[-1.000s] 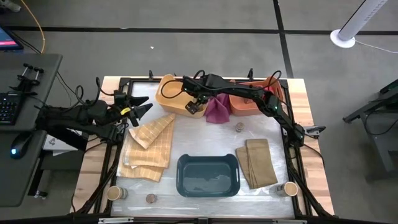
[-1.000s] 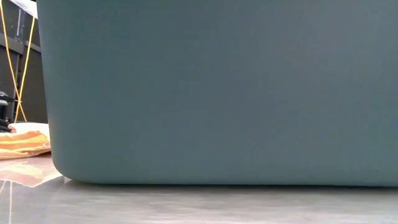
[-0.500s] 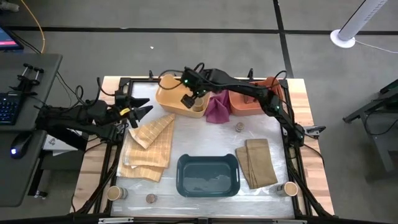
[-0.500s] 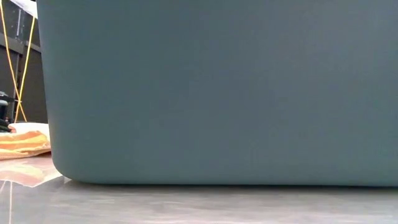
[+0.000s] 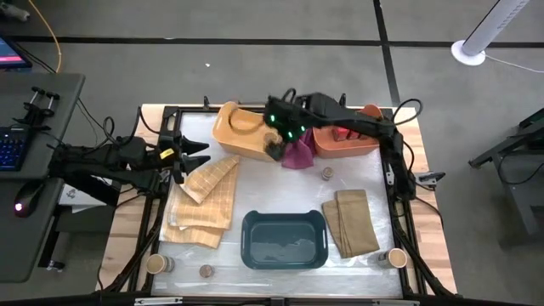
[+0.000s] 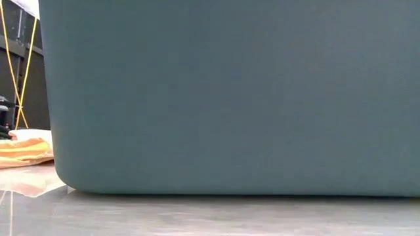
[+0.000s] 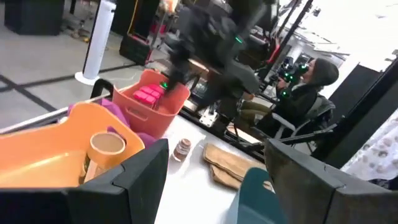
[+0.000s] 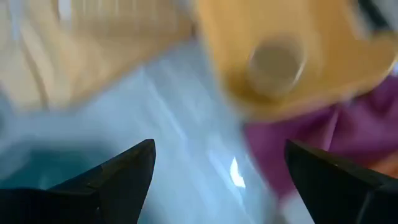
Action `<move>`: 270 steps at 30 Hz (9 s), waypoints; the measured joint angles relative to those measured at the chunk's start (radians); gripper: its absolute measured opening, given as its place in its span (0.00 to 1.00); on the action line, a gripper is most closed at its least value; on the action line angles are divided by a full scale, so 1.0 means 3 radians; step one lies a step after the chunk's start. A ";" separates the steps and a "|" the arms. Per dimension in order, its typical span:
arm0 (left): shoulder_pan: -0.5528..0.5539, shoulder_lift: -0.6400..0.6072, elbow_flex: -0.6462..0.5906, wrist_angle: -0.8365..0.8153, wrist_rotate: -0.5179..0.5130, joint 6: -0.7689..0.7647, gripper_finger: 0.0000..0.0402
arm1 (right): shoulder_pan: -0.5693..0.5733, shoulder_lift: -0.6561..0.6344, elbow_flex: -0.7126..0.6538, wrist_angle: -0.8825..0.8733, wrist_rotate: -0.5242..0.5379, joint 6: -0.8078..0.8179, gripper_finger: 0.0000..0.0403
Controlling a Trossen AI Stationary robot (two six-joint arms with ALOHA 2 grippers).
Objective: Sort spices by type
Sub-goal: Put the right brown seasoning bottle into the yellow bin
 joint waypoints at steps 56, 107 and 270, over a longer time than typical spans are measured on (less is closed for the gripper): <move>-0.0009 0.0193 0.0000 0.0028 0.0250 -0.0553 0.62 | 0.3682 -0.2254 -0.4260 0.1005 -0.1739 0.5032 0.87; -0.0009 0.0193 0.0000 0.0029 0.0247 -0.0580 0.62 | 0.3525 -0.2023 -0.4538 0.1340 -0.2034 0.4205 0.75; 0.2784 0.3607 0.1226 0.0204 0.1882 0.2139 0.01 | -0.0937 0.0232 -0.0673 0.1328 -0.0790 -0.0231 0.82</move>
